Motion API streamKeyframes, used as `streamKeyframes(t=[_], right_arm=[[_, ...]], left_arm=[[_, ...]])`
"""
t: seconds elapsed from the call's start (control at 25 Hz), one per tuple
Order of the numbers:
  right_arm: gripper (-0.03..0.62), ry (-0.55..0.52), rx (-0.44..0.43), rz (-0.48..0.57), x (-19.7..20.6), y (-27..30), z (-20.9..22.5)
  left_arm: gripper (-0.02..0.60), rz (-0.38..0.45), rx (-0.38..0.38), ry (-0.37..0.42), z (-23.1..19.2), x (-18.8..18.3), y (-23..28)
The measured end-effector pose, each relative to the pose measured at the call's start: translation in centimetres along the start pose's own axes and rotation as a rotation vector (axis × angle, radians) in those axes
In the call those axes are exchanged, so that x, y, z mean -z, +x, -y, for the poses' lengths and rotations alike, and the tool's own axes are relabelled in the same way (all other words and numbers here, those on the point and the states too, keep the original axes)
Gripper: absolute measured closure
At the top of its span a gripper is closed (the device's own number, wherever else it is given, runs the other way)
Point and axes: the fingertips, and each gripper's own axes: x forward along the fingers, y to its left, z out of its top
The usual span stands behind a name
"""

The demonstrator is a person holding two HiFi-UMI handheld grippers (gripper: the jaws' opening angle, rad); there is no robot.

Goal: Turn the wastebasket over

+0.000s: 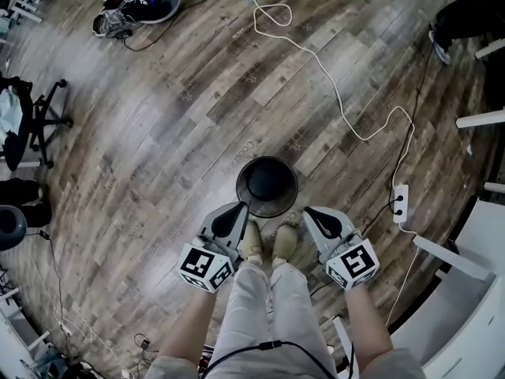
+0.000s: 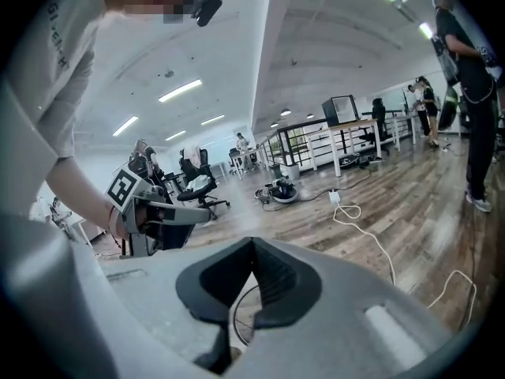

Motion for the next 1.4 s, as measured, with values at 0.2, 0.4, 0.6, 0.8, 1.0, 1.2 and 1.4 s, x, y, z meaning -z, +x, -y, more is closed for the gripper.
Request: streamKeyframes(t=[0.2,0.4,0.6,0.8,1.0,1.2,1.4], right_arm=[[0.594,0.008,0.013,0.035,-4.9,-3.0,-0.7],[0.594,-0.023,0.003,0.066,-9.7,-4.8,-2.0],[0.594,-0.037,-0.004,0.078,-13.4,-6.6,-3.1],[0.594,-0.058,-0.01,0.102,-17.4,-8.9,-4.3],[0.594,-0.059,0.0,0.122,-20.5,-11.4,-5.4],[0.594,-0.082,-0.012,0.171,-24.0,-13.8,-6.7],[0.594,-0.123,-0.028,0.214,-27.1,-15.5,-8.6]], left_arm=[[0.583,0.036,0.009,0.045,2.9,-5.3,-1.3],[0.583,0.068,0.03,0.102,5.3,-10.2,-2.3],[0.583,0.075,0.051,0.129,8.0,-13.3,-4.4],[0.583,0.103,0.061,0.148,10.6,-16.6,-7.0],[0.583,0.155,0.043,0.157,12.6,-20.0,-9.2],[0.583,0.21,0.043,0.188,15.2,-24.3,-10.3],[0.583,0.247,0.065,0.249,17.7,-27.0,-11.8]])
